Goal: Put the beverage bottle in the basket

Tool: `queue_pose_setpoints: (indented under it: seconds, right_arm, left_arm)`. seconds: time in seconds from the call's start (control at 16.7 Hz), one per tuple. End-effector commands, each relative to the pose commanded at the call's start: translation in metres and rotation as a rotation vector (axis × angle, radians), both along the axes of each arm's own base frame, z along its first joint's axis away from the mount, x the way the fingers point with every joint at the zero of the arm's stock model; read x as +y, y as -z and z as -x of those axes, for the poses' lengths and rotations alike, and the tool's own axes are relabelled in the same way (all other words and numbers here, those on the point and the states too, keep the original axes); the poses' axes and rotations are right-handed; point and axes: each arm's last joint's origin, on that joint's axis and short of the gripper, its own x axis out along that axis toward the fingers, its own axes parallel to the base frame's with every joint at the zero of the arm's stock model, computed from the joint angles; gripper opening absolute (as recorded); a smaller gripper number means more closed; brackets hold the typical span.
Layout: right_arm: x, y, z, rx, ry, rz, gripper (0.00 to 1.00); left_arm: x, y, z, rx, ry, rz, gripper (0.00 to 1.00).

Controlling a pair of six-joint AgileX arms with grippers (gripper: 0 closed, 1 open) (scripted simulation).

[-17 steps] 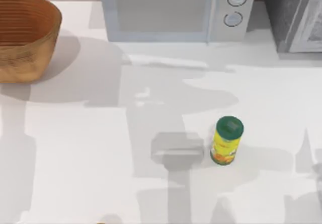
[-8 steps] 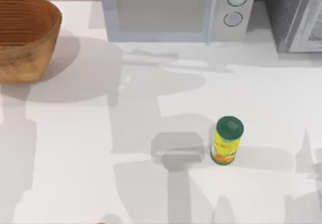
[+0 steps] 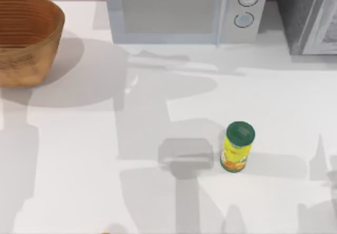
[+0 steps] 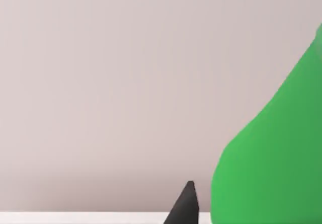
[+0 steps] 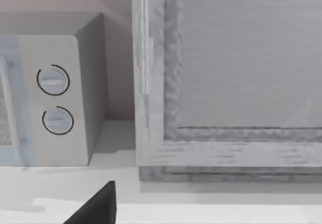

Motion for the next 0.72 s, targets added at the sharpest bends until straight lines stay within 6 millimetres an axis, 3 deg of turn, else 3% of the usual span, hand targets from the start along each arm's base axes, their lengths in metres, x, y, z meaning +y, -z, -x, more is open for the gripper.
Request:
queue_pose_setpoints:
  seconds: [0.36,0.72]
  right_arm:
    - [0.0000,0.0000,0.0000,0.000,0.000,0.000,1.00]
    - [0.0000,0.0000,0.0000,0.000,0.000,0.000,1.00]
  left_arm:
    - [0.0000,0.0000,0.0000,0.000,0.000,0.000,0.98]
    - [0.0000,0.0000,0.0000,0.000,0.000,0.000,1.00]
